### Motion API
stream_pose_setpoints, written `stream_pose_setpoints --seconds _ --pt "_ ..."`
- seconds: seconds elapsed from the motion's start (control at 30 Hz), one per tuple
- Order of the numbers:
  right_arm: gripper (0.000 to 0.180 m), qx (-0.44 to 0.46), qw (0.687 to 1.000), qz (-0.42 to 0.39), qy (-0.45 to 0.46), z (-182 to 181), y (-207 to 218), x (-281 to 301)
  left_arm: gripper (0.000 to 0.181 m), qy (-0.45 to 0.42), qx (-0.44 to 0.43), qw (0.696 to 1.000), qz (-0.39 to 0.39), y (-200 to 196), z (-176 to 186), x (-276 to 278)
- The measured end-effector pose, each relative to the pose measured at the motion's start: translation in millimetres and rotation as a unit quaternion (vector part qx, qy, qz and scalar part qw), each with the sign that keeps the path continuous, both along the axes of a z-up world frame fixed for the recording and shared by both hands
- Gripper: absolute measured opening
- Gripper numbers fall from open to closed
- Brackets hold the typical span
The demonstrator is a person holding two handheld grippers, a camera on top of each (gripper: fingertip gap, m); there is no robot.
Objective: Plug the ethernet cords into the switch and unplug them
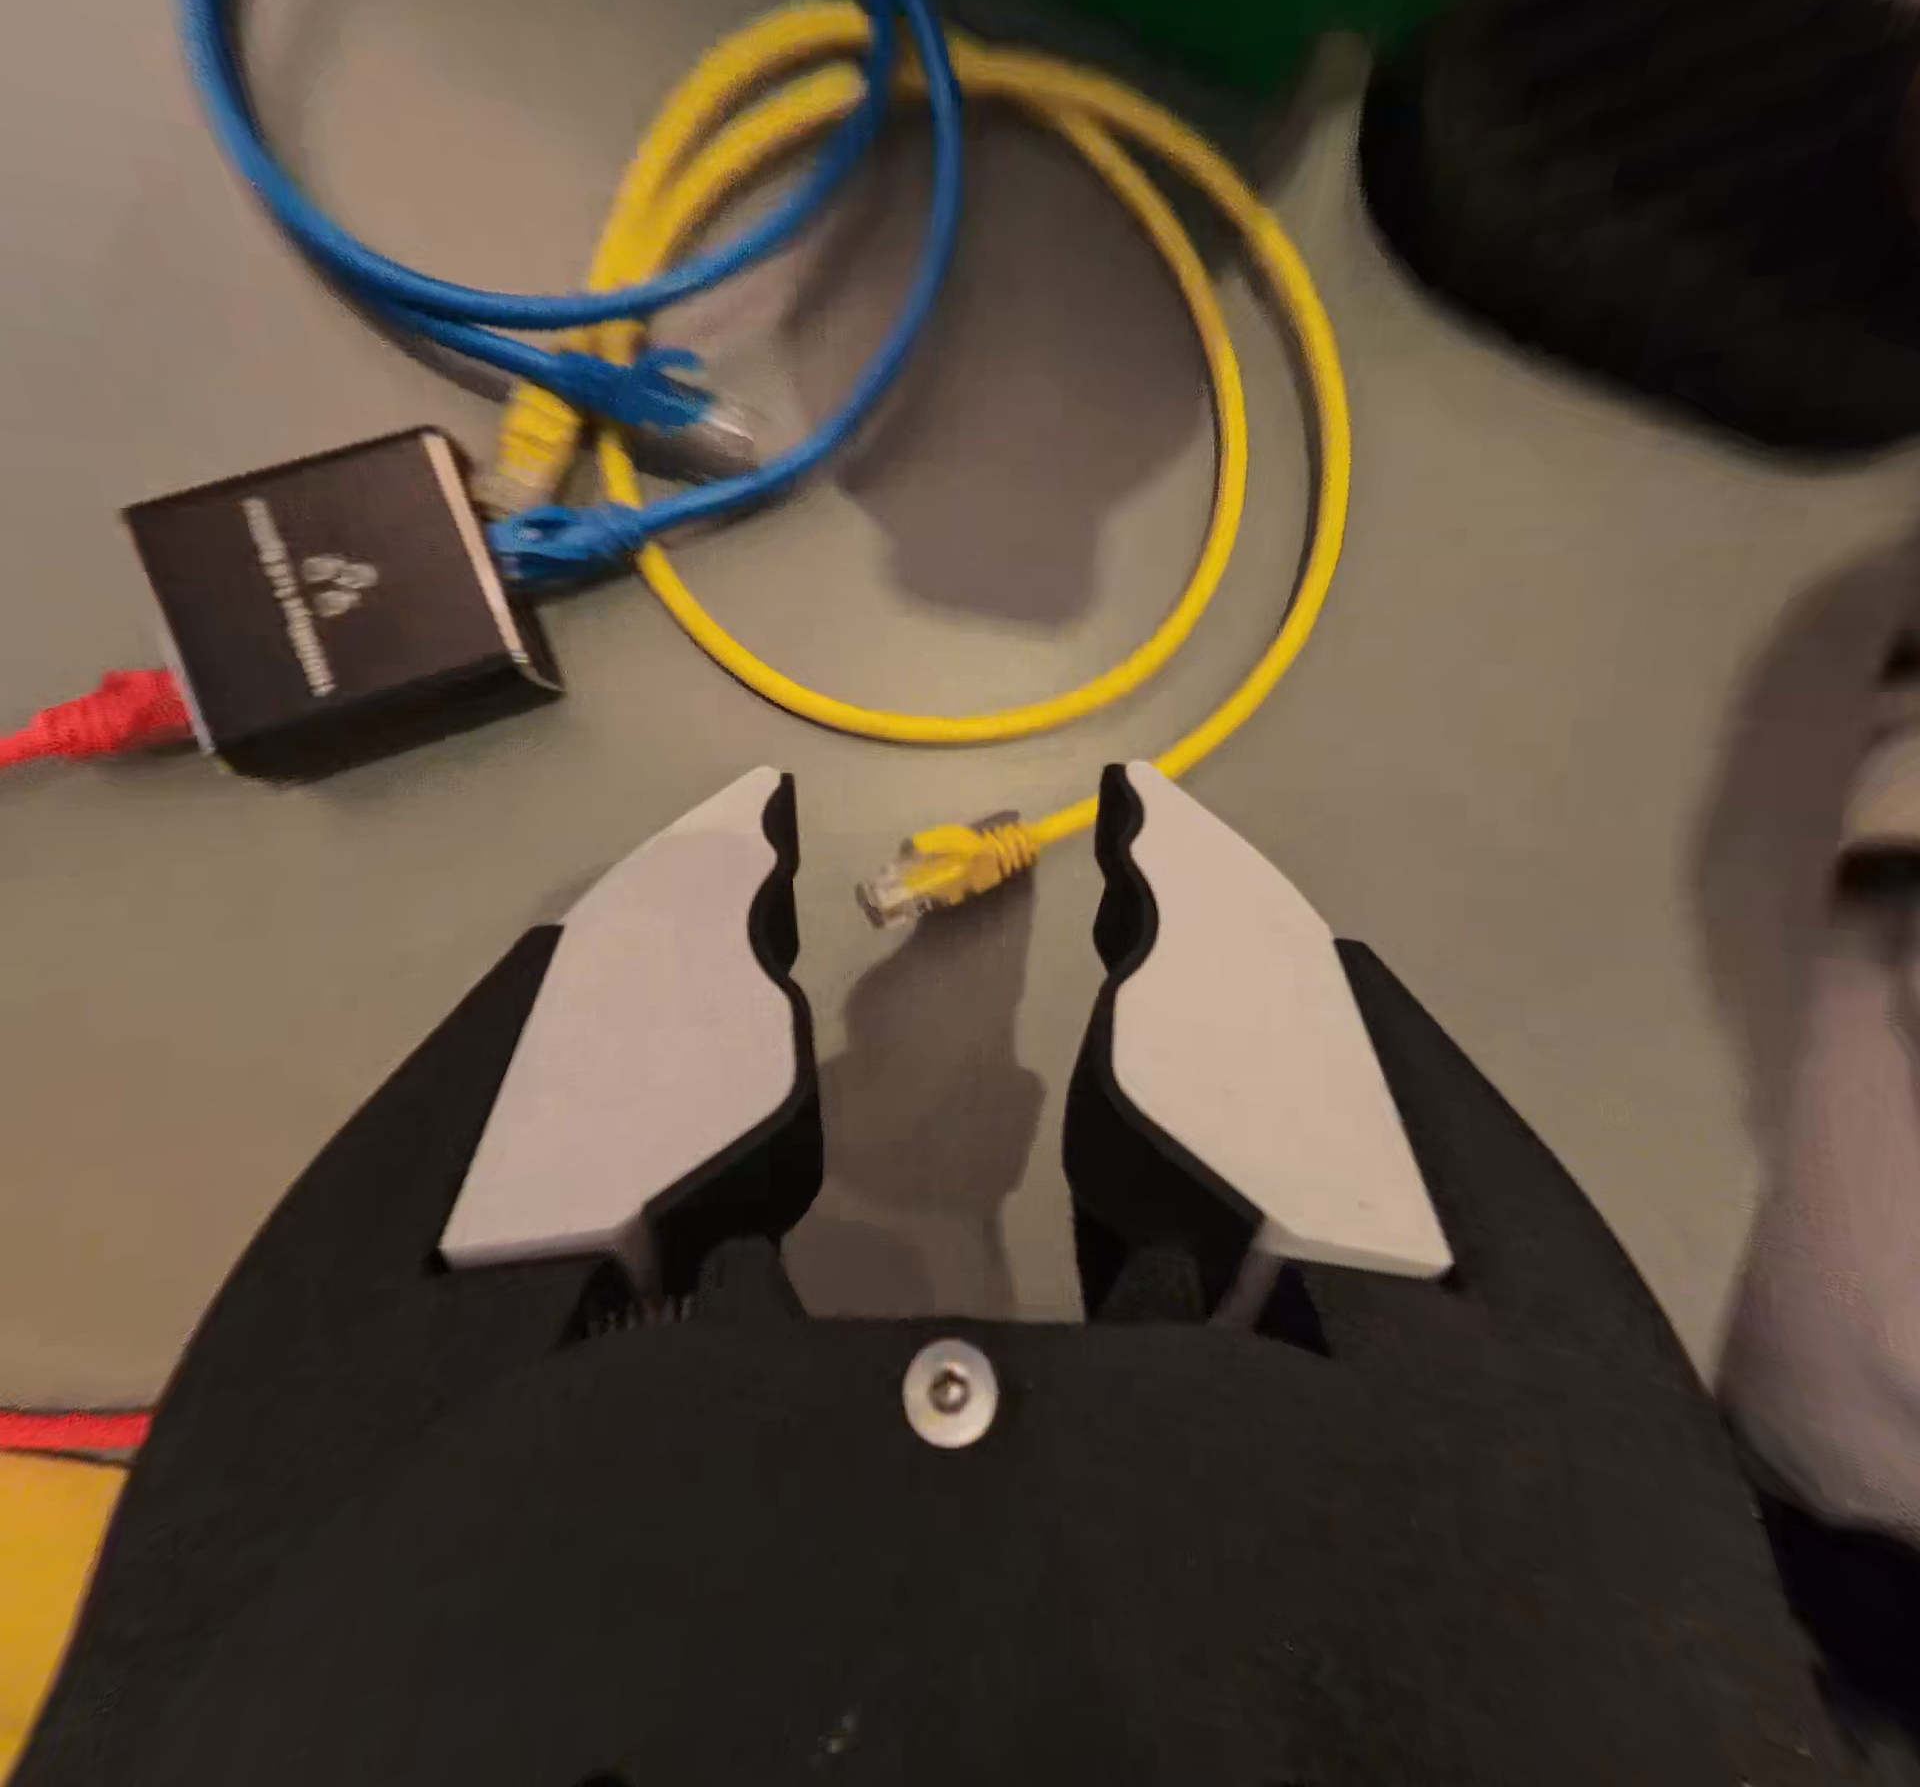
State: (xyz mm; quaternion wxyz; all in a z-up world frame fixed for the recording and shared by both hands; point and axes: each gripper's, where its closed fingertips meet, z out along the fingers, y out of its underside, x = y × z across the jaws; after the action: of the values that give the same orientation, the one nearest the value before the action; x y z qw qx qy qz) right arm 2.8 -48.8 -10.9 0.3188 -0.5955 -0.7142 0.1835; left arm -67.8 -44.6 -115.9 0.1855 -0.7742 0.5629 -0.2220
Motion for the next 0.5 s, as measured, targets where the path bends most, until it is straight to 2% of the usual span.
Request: stream_pose_setpoints --seconds 0.1,0.17,0.3,0.4,0.5 --pt "0.011 0.001 1.000 0.011 -0.001 1 -5 -2 0.059 0.122 0.089 0.985 -0.083 -2 -26 -10" --pt "0.012 0.003 1.000 0.012 -0.008 -1 -6 -2 0.058 0.174 0.095 0.972 -0.124 -3 -38 -13" --pt "0.011 0.002 1.000 0.012 -0.005 0 -7 0 0.029 0.180 0.039 0.968 -0.169 -15 -43 -12" --pt "0.011 0.005 1.000 0.012 0.005 3 -6 1 0.029 0.186 0.036 0.967 -0.172 -17 -42 -15" --pt "0.011 0.005 1.000 0.023 0.017 5 -7 -2 0.029 0.180 0.090 0.969 -0.141 -5 -27 -20"
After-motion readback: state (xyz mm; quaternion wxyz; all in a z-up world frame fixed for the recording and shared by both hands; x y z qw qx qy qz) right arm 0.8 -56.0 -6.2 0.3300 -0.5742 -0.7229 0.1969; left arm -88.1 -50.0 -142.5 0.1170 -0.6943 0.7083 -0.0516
